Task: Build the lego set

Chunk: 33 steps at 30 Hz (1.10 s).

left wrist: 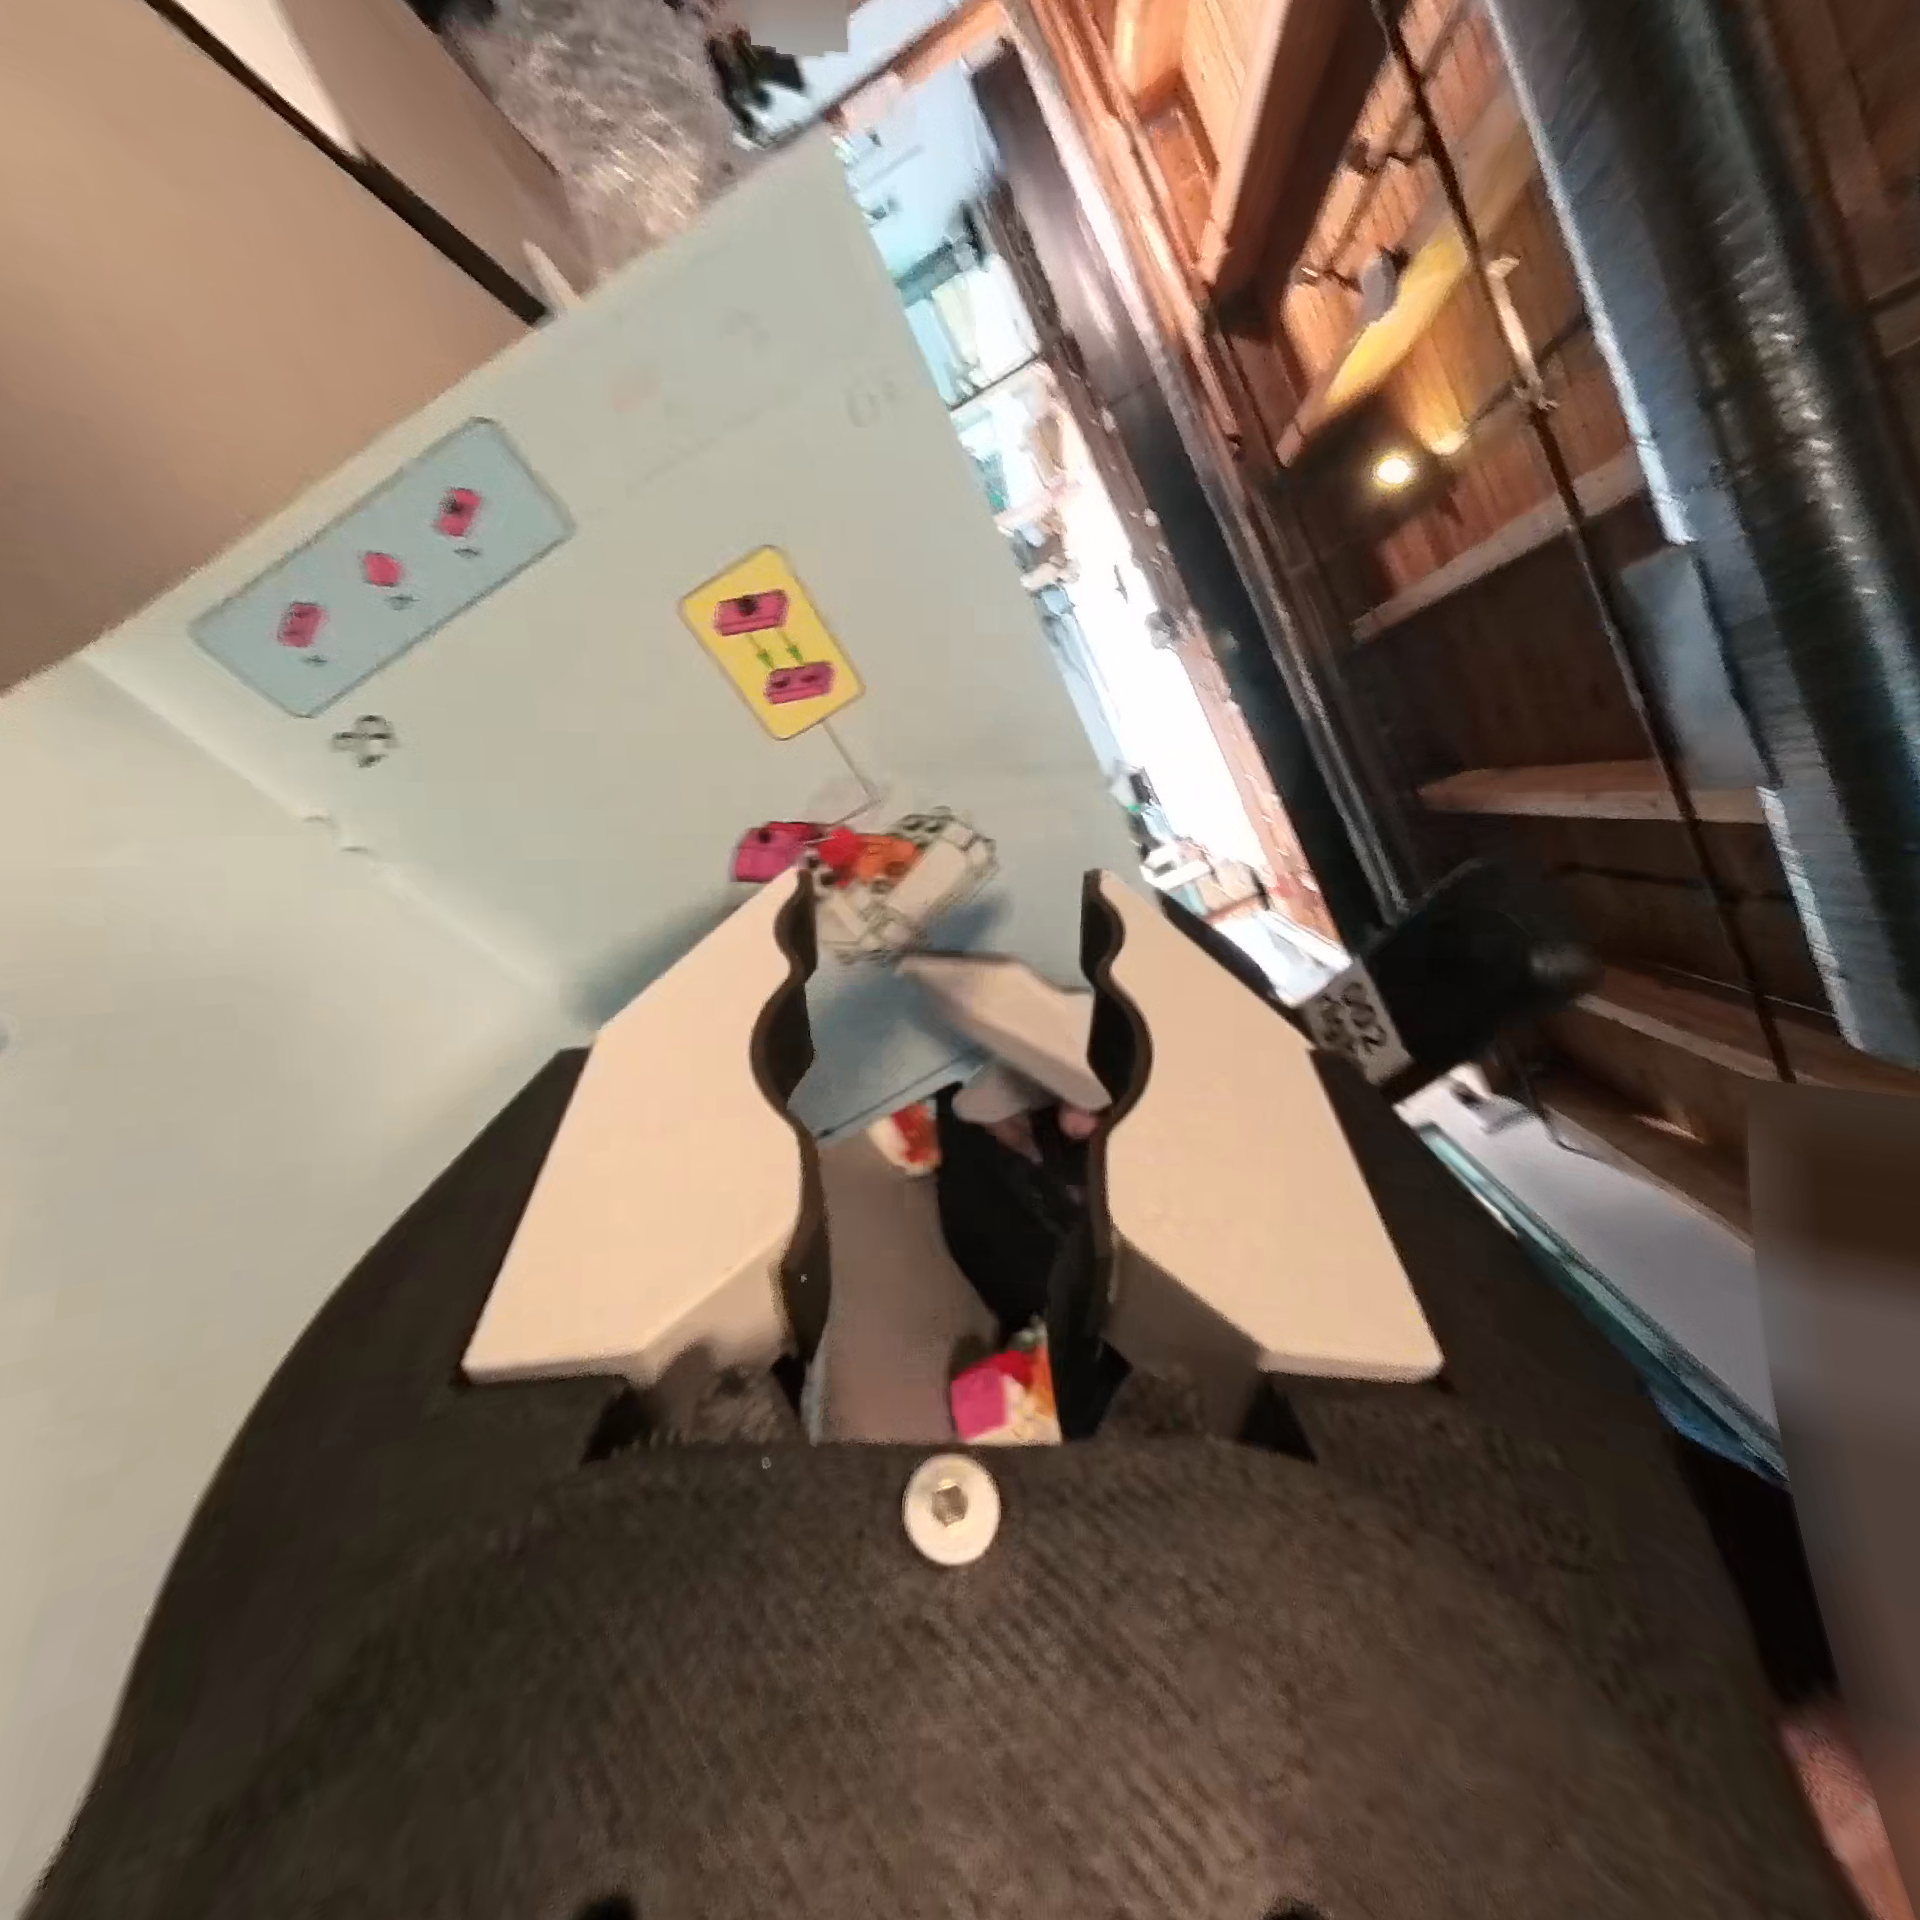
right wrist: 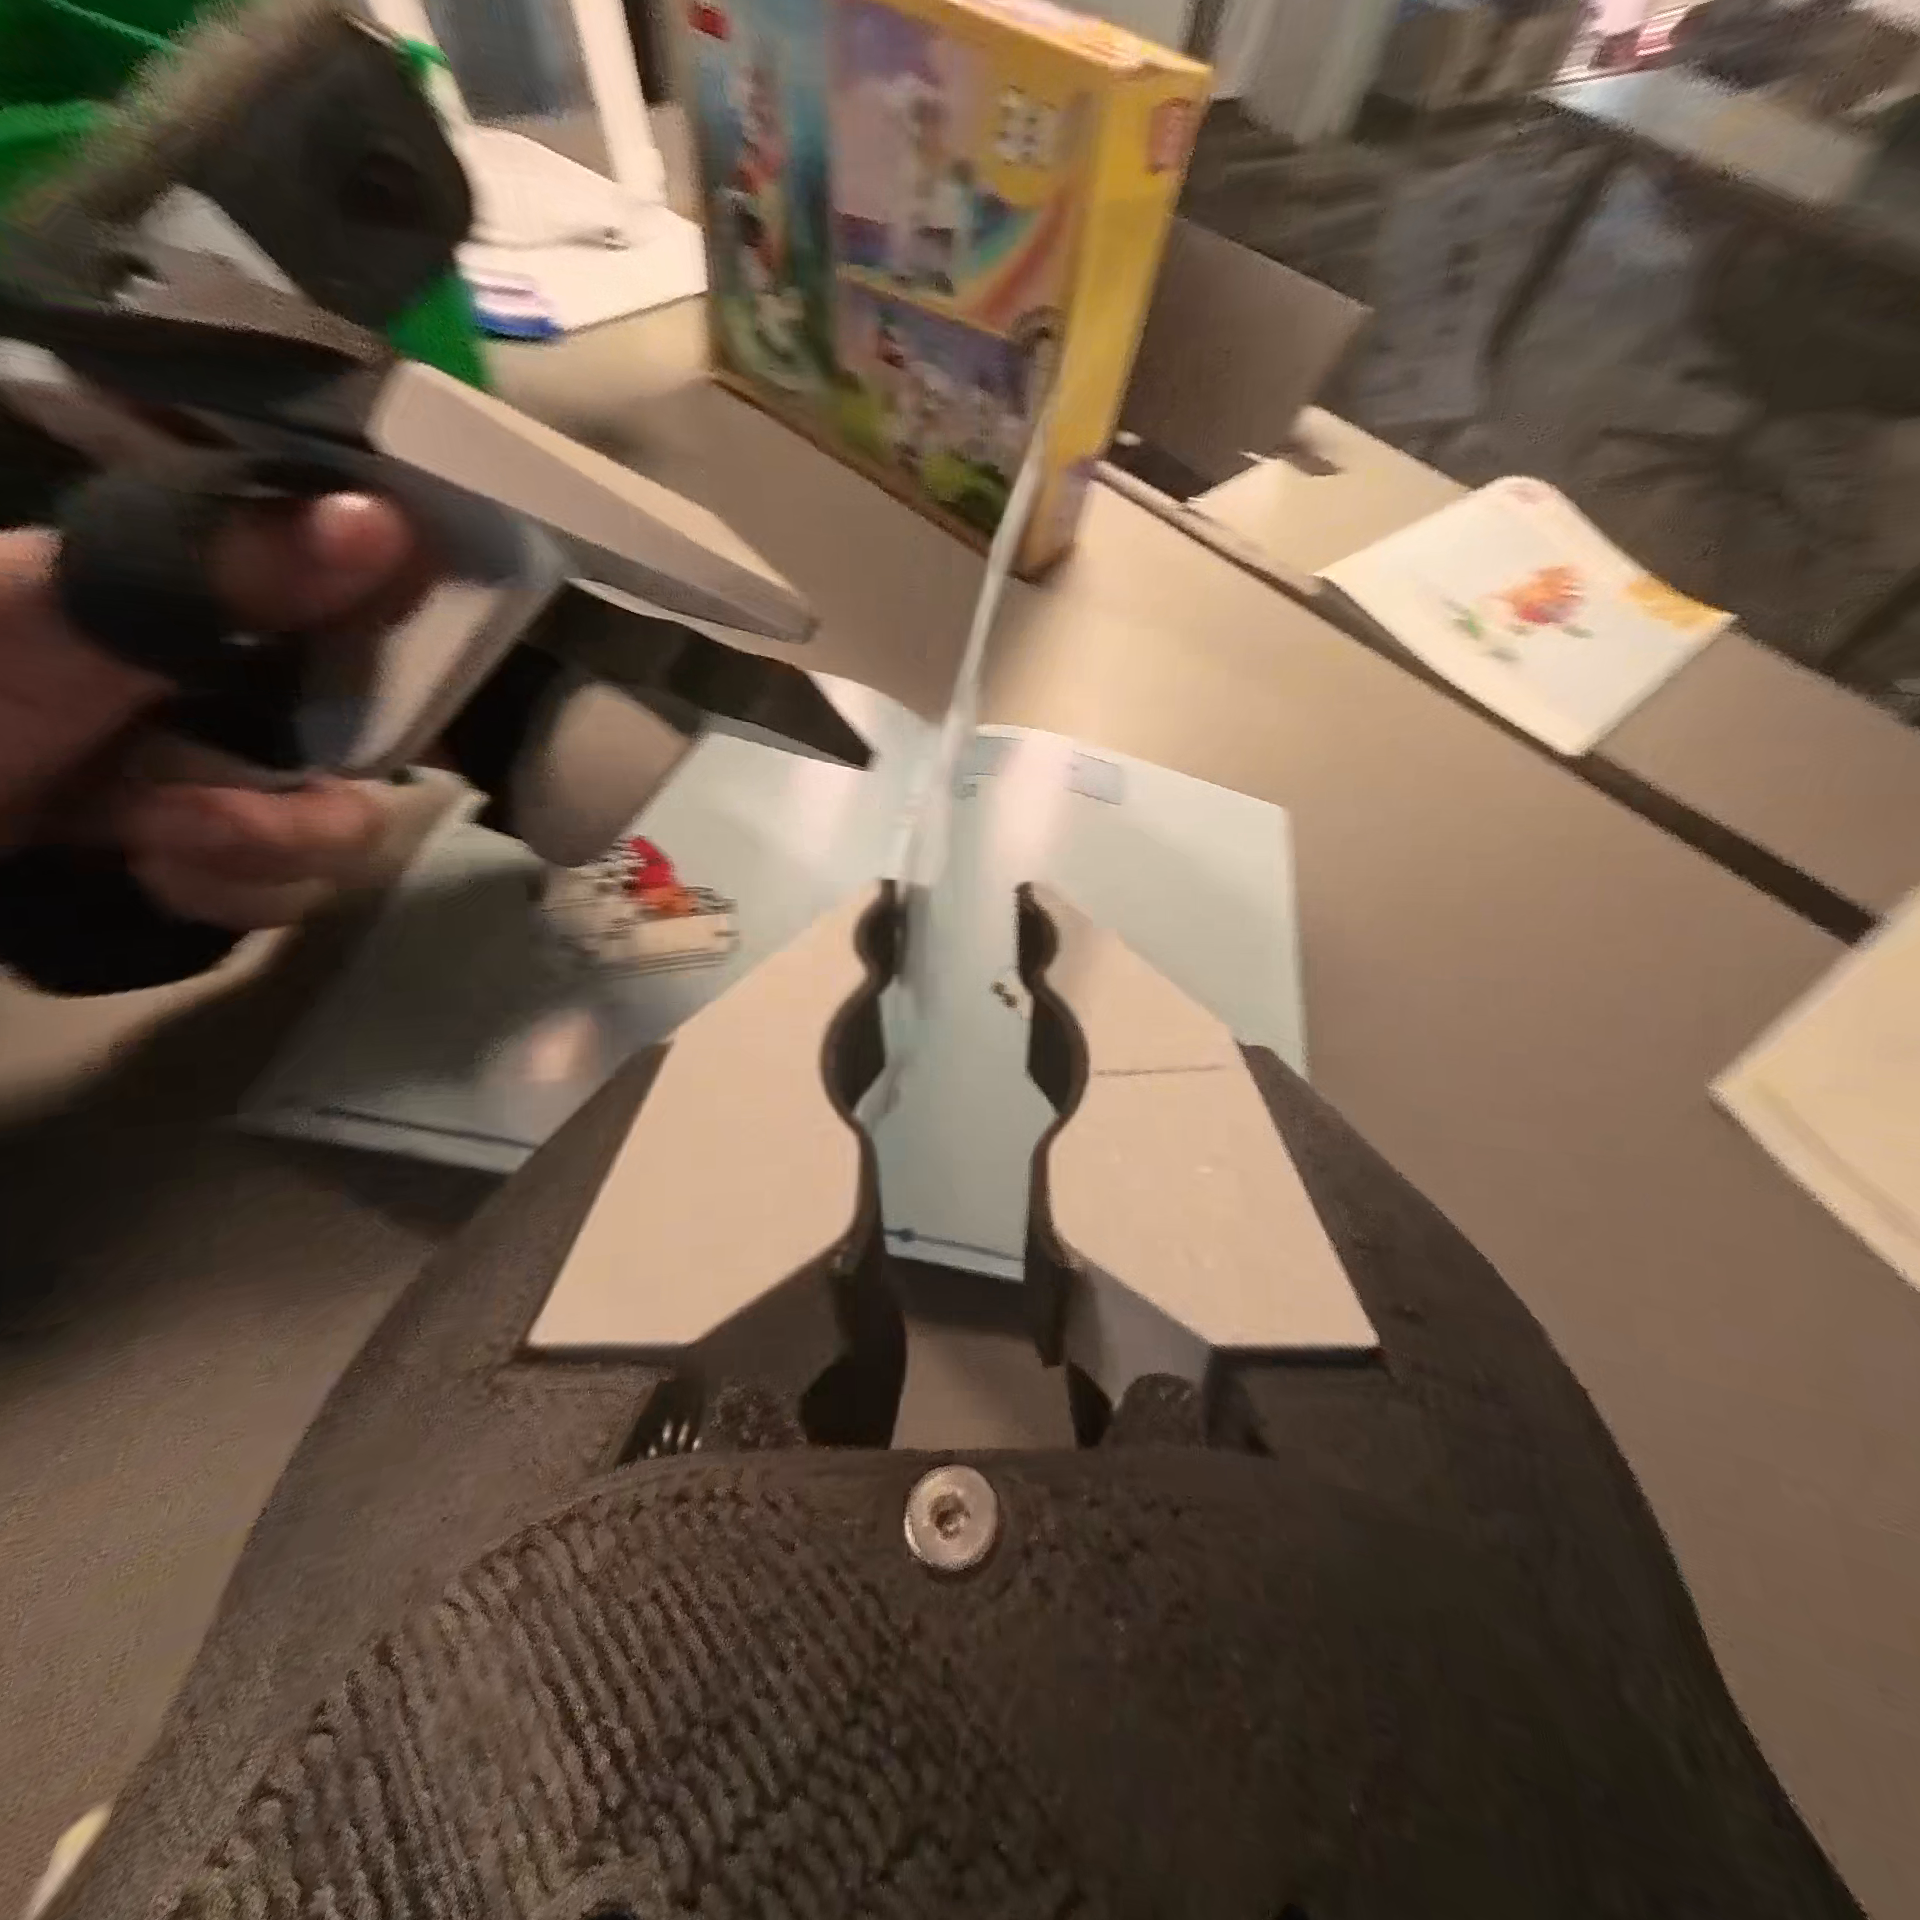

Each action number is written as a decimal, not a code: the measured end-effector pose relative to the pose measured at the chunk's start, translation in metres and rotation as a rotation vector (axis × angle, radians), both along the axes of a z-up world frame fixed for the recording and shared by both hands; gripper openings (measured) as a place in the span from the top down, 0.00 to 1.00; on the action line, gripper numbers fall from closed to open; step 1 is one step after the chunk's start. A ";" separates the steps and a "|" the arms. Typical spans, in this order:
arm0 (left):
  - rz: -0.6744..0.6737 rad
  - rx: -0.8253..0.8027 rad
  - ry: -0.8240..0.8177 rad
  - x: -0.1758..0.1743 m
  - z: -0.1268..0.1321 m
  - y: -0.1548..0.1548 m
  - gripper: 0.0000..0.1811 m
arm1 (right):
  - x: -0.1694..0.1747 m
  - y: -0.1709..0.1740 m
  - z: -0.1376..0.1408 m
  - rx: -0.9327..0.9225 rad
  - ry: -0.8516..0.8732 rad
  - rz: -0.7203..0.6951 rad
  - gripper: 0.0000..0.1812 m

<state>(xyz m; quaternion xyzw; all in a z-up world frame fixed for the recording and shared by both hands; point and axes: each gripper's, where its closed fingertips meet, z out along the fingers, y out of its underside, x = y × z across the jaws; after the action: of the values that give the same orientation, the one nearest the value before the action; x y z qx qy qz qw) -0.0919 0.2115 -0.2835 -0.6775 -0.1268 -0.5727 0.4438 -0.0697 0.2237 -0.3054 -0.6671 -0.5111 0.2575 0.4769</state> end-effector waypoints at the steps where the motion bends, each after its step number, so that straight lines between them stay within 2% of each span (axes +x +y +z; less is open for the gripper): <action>1: 0.040 -0.027 0.029 -0.006 -0.007 0.001 0.71 | 0.002 0.008 -0.003 0.030 -0.022 -0.044 0.93; 4: 0.074 -0.097 0.095 -0.015 -0.024 -0.001 0.70 | 0.009 0.022 -0.015 0.046 -0.093 -0.116 1.00; 8: 0.006 -0.187 0.126 -0.010 -0.043 -0.003 0.74 | 0.012 0.030 -0.026 0.197 -0.196 -0.140 1.00; 10: 0.021 -0.189 0.151 -0.013 -0.045 -0.002 0.75 | 0.003 0.020 -0.022 0.392 -0.241 -0.049 1.00; 13: 0.027 -0.182 0.120 -0.016 -0.042 -0.003 0.75 | -0.006 0.004 -0.015 0.811 -0.355 0.064 1.00; 15: 0.032 -0.157 0.054 -0.021 -0.032 -0.006 0.69 | -0.011 -0.004 -0.015 1.054 -0.441 0.115 1.00; 17: 0.049 -0.108 -0.007 -0.032 -0.017 -0.012 0.61 | -0.014 -0.010 -0.020 1.167 -0.504 0.166 1.00; 19: 0.104 -0.051 -0.014 -0.049 -0.001 -0.016 0.55 | -0.017 -0.015 -0.022 1.206 -0.529 0.199 1.00; 21: 0.234 0.005 0.122 -0.073 0.009 -0.018 0.56 | -0.020 -0.019 -0.019 1.254 -0.551 0.202 1.00; 22: 0.288 0.038 0.212 -0.081 0.015 -0.020 0.58 | -0.022 -0.021 -0.017 1.282 -0.565 0.205 1.00; 24: 0.274 0.081 0.304 -0.073 0.023 -0.024 0.70 | -0.027 -0.030 -0.019 1.283 -0.560 0.245 1.00; 28: 0.074 -0.101 0.356 -0.036 -0.012 -0.023 0.76 | -0.032 -0.040 -0.028 1.314 -0.597 0.308 0.99; 30: 0.002 -0.195 0.363 -0.026 -0.035 -0.024 0.80 | -0.033 -0.045 -0.034 1.275 -0.590 0.344 0.94; 33: -0.036 -0.301 0.433 -0.025 -0.061 -0.026 0.83 | -0.029 -0.058 -0.042 1.115 -0.561 0.423 0.82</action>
<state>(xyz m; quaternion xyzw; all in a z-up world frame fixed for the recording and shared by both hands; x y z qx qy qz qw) -0.1171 0.1853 -0.3450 -0.8448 -0.1006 -0.3969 0.3444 -0.0989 0.1659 -0.3469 -0.2469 -0.7930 -0.1412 0.5387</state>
